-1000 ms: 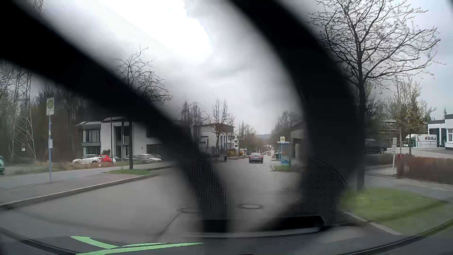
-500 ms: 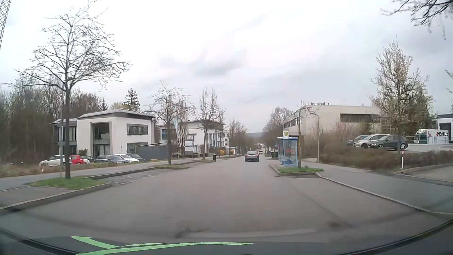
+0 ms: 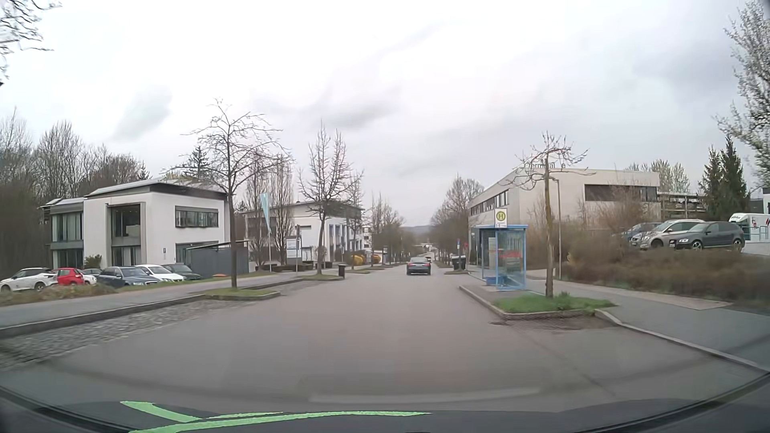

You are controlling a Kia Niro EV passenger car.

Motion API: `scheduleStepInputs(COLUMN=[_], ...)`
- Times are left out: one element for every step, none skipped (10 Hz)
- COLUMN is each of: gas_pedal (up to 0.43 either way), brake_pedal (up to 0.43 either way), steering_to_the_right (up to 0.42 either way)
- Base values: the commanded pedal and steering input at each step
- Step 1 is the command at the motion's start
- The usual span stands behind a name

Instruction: Follow the waypoints while adhering to traffic rules and regulations

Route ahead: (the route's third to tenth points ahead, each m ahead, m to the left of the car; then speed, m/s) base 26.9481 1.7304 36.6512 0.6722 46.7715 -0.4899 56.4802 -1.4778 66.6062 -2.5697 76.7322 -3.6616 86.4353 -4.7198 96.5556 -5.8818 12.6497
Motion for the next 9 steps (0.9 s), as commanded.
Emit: scheduleStepInputs(gas_pedal=[0.000, 0.000, 0.000, 0.000, 0.000, 0.000, 0.000, 0.000, 0.000], brake_pedal=[0.000, 0.000, 0.000, 0.000, 0.000, 0.000, 0.000, 0.000, 0.000], steering_to_the_right=[0.028, 0.028, 0.026, 0.026, 0.025, 0.022, 0.019, 0.017, 0.015])
